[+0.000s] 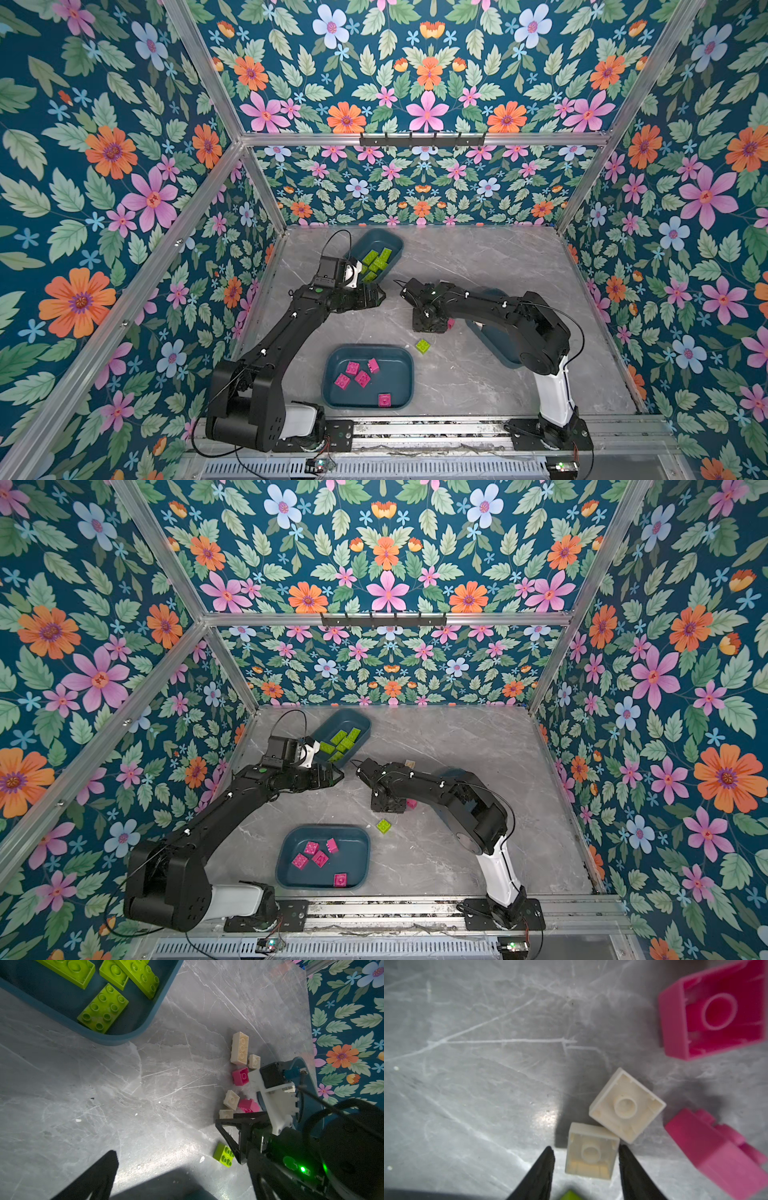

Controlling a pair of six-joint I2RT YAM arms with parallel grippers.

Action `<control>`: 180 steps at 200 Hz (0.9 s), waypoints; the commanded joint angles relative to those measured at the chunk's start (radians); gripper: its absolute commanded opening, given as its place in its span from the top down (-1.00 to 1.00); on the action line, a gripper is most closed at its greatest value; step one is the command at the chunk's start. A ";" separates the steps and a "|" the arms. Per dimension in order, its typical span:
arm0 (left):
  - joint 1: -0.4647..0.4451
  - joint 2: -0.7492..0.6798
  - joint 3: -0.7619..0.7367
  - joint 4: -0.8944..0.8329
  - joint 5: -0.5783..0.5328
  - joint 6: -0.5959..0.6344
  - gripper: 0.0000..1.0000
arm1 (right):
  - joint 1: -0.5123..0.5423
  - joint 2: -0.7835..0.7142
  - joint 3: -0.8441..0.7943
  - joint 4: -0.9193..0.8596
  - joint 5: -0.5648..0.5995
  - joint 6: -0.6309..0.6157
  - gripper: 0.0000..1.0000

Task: Sort the legos into containers by color
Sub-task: 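Close the right gripper on the small white brick, then carry the white brick with the right gripper into the white-brick bin and release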

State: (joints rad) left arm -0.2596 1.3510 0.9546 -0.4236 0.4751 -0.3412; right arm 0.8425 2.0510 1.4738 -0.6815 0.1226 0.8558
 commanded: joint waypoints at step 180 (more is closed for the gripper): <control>0.005 0.006 0.010 0.070 0.091 -0.048 -1.00 | -0.170 -0.471 -0.173 -0.112 0.069 -0.167 0.43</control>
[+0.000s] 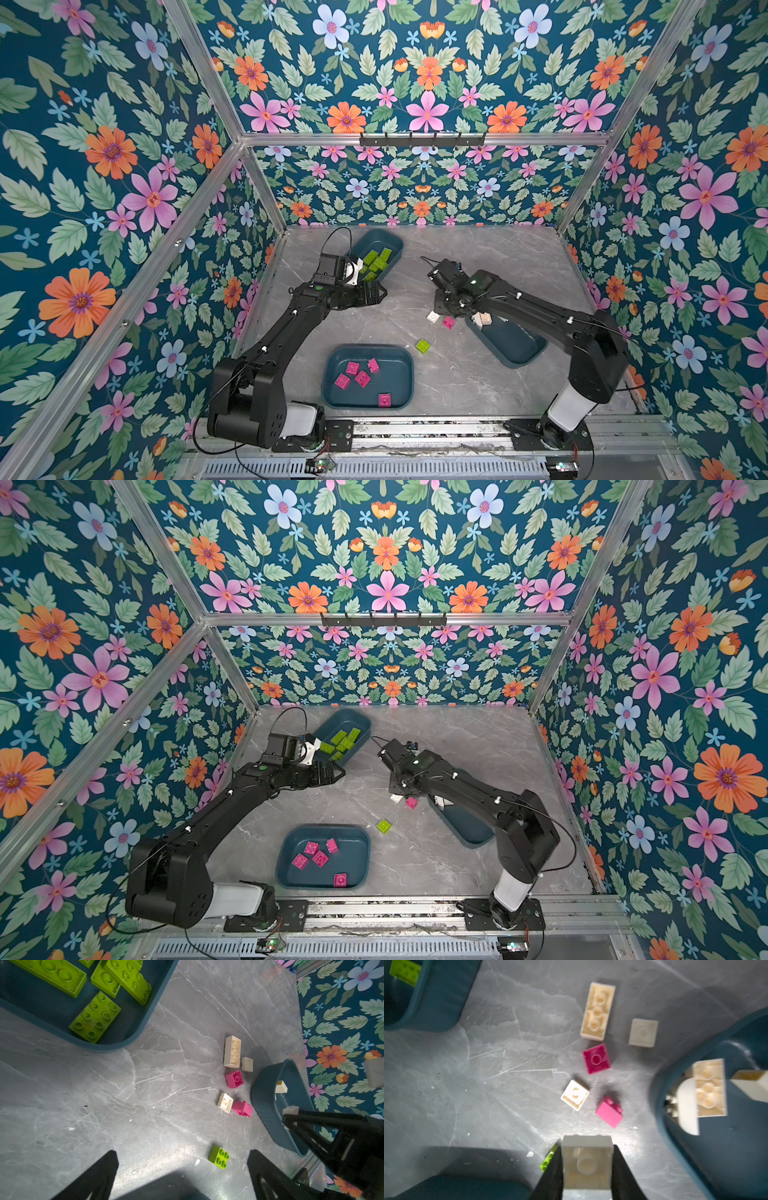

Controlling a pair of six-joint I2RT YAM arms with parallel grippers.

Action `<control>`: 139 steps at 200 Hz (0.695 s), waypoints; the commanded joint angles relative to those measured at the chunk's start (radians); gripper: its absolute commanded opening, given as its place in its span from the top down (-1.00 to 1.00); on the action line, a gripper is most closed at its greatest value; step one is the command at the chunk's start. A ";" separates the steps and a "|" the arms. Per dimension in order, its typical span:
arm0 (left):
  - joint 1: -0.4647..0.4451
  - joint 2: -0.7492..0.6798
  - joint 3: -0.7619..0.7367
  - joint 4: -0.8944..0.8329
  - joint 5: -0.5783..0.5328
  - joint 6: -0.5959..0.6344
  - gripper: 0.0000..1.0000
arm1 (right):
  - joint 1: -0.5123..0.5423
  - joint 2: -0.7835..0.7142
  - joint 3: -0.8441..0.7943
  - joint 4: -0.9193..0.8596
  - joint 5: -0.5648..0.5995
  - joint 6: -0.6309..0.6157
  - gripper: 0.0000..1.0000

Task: Sort the legos into containers by color
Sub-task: 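Carry the white brick with the right gripper into the white-brick bin and release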

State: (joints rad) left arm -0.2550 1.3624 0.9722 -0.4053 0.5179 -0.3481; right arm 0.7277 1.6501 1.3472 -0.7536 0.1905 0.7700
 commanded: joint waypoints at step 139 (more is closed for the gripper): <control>-0.010 0.014 0.006 0.059 0.056 -0.067 -1.00 | -0.416 -0.194 -0.336 0.070 -0.108 -0.240 0.29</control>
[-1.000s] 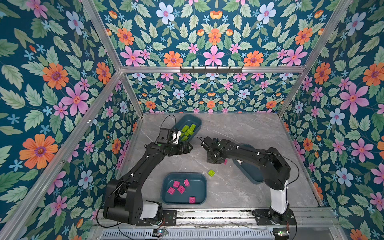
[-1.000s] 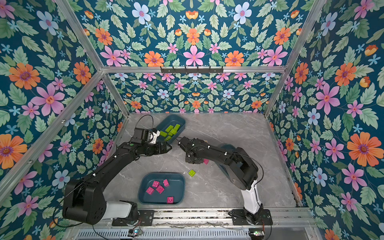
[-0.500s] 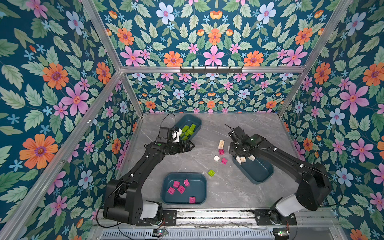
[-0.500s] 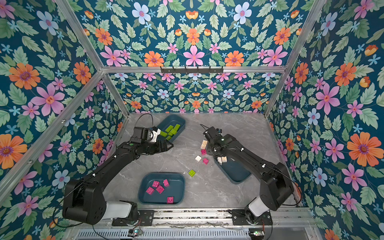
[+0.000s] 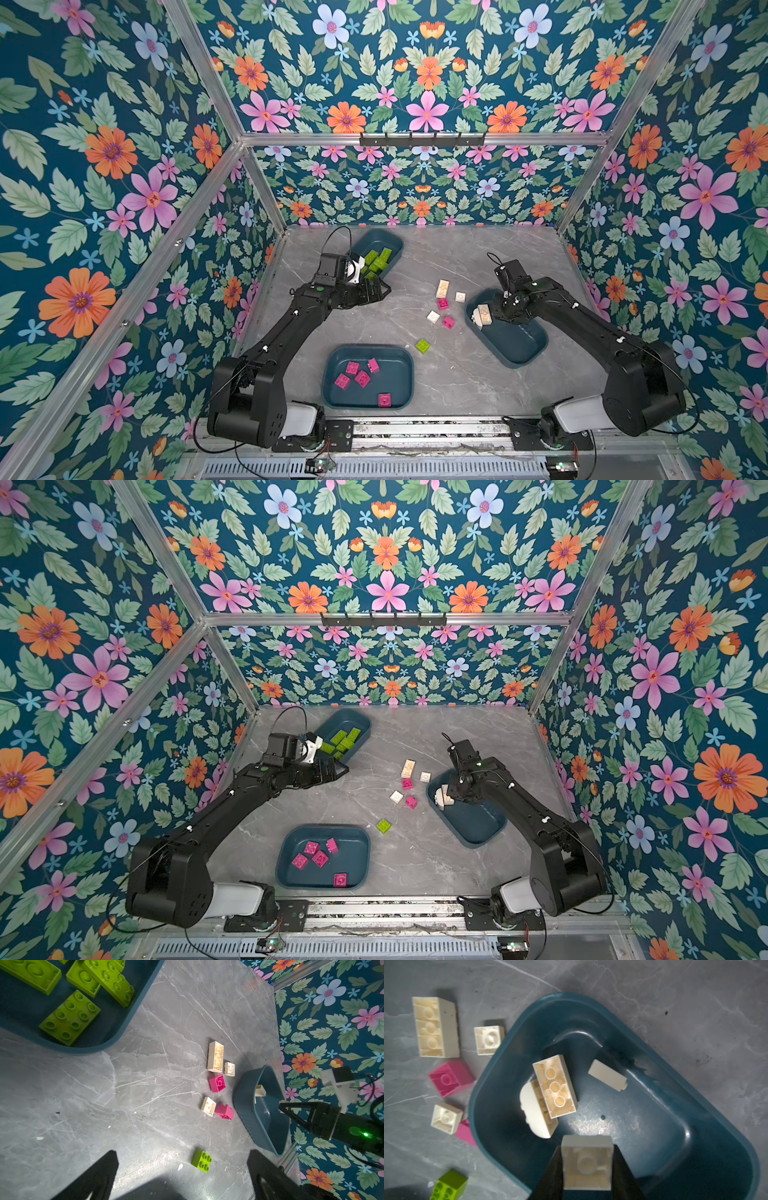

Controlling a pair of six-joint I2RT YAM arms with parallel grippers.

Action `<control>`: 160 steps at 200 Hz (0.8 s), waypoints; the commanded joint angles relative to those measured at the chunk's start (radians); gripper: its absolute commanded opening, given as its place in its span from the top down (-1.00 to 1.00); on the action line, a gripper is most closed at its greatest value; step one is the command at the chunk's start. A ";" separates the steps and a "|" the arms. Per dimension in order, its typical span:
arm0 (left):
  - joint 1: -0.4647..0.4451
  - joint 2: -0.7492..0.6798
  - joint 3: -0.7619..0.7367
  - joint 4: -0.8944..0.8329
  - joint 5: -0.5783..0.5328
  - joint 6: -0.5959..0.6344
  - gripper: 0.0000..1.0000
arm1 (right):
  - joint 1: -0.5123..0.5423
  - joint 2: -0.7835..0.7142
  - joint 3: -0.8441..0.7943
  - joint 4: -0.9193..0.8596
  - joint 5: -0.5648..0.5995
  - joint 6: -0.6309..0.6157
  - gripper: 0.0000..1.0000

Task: Sort the legos into containers by color
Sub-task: 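Carry the white brick with the right gripper into the white-brick bin and release, then move the right gripper back to the pile over a white brick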

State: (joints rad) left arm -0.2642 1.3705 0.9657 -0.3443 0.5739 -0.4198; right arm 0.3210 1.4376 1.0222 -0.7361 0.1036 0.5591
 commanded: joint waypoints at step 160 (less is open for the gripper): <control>-0.001 0.026 0.056 -0.057 -0.031 0.046 -1.00 | 0.318 0.153 0.227 0.125 -0.197 0.347 -0.39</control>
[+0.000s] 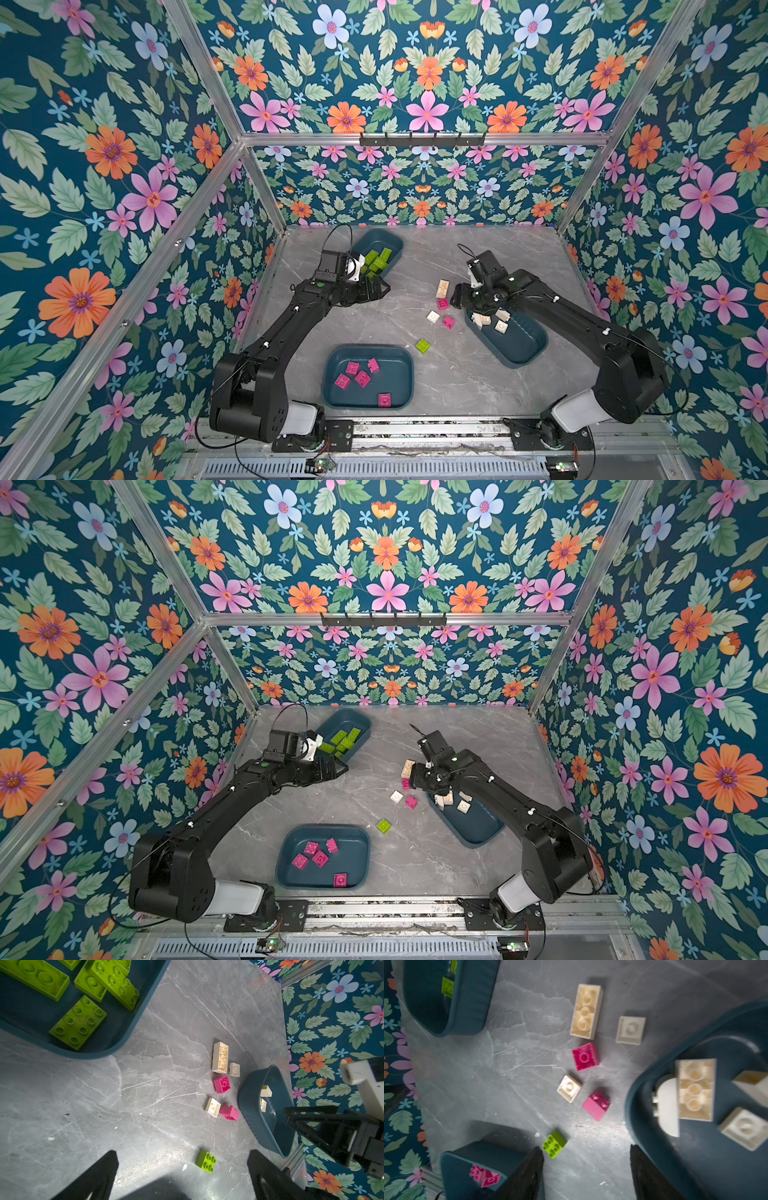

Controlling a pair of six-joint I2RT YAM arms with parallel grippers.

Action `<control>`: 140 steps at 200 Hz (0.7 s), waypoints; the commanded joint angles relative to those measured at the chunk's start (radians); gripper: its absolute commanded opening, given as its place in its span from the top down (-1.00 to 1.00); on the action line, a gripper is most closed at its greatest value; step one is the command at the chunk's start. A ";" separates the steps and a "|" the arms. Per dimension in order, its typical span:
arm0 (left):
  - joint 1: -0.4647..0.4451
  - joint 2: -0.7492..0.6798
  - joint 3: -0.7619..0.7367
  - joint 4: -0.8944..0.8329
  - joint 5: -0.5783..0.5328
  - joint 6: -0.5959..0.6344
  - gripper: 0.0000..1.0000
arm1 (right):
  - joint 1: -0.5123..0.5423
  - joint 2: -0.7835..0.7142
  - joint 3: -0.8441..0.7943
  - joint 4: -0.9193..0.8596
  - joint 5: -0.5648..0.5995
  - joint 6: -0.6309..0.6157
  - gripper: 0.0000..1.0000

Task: Sort the legos into containers by color
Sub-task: 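Move the right gripper back to the pile over a white brick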

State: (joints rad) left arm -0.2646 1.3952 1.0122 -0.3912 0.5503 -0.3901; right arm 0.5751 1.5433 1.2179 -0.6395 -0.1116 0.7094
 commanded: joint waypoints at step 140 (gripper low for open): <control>0.001 0.002 0.000 -0.022 -0.024 0.054 -1.00 | 0.144 0.488 0.284 -0.069 0.144 0.411 -0.25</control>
State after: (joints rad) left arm -0.2638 1.3956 1.0073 -0.4053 0.5362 -0.3580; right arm 0.7219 2.0033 1.4757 -0.6621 -0.0032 1.0981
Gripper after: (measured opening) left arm 0.997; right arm 0.641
